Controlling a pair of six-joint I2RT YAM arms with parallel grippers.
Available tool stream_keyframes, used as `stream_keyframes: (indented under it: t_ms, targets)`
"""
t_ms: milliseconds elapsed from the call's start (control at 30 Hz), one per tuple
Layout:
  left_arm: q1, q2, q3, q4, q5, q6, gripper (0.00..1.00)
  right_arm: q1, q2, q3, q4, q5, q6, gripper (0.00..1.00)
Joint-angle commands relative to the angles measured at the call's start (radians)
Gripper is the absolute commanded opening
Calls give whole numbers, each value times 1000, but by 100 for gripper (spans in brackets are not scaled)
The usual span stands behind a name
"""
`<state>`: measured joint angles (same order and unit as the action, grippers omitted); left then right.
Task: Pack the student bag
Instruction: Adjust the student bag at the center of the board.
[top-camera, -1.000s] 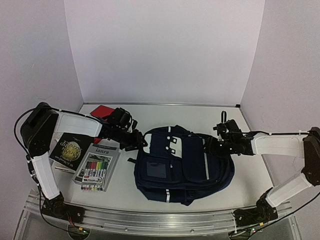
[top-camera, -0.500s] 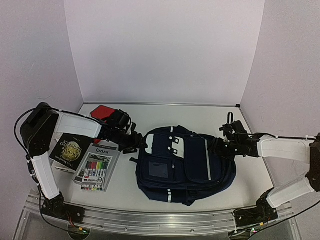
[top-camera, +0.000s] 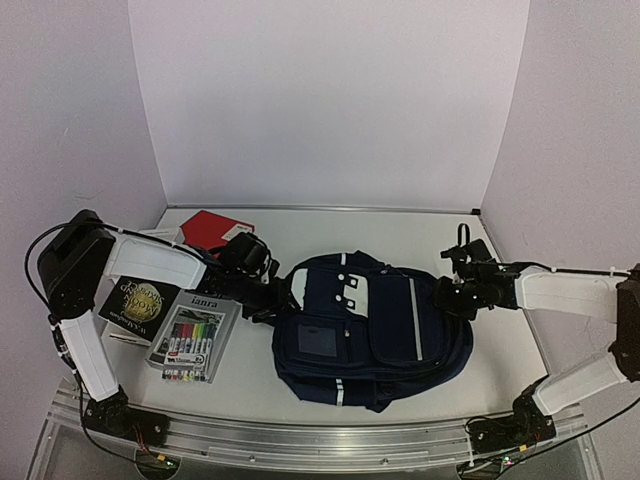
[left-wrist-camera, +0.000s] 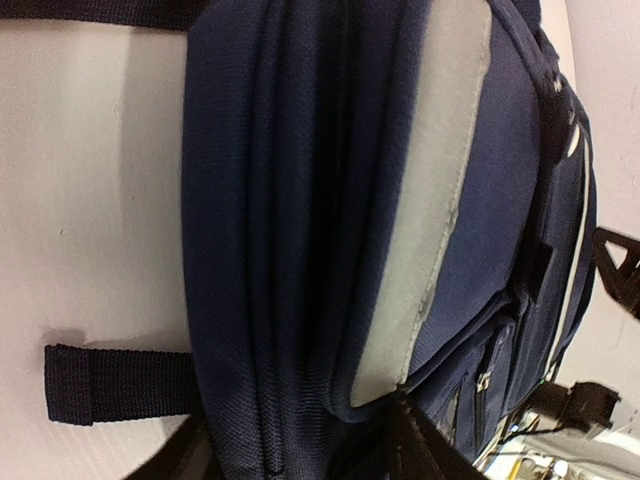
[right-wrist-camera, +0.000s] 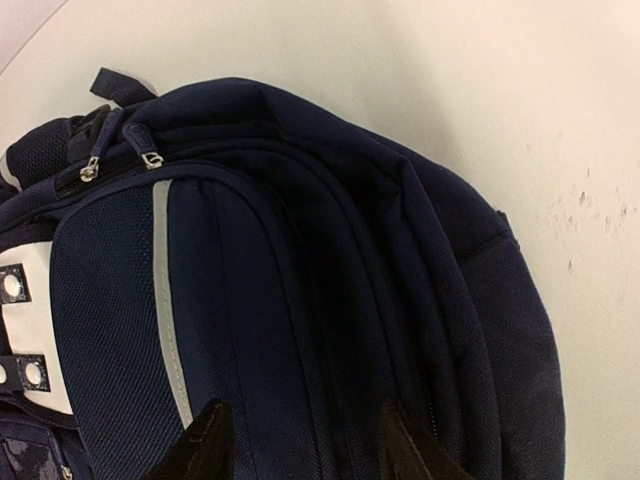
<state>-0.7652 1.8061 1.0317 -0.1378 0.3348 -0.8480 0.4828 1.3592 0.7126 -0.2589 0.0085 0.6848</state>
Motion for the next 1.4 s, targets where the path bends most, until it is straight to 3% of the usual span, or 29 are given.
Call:
stream_keyframes:
  t_ms: [0,100,233,300,500,600,667,767,900,1067,1200,1367]
  targets:
    - [-5,75,7,125,56,-46,37,-3,16,2,-7,-46,-18,41]
    - [5,127,57,163,60,-33,33,-3,17,-10,-7,-66,-17,35]
    - [53,190,149,201,80,-1,23,-2,17,-31,1,-142,-1,12]
    - [86,233,212,205,83,26,17,5,2,-43,3,-168,23,8]
    - [176,405,518,185,109,153,16,120,-71,-74,21,-194,137,7]
    - [200,461,655,98,112,209,24,194,-93,-73,20,-197,191,9]
    - [210,441,684,47,86,256,33,219,-121,-69,14,-189,205,18]
    - [213,342,651,-18,-28,324,57,218,-172,-45,-12,-101,203,48]
    - [213,166,509,-103,-147,344,75,179,-162,41,-25,-12,144,63]
    - [198,-25,243,-122,-119,222,76,66,-30,138,-22,-9,-1,65]
    - [112,-96,74,-70,-79,98,75,18,99,193,-15,23,-91,65]
    - [-21,-48,66,-68,-82,31,76,1,208,227,13,21,-163,63]
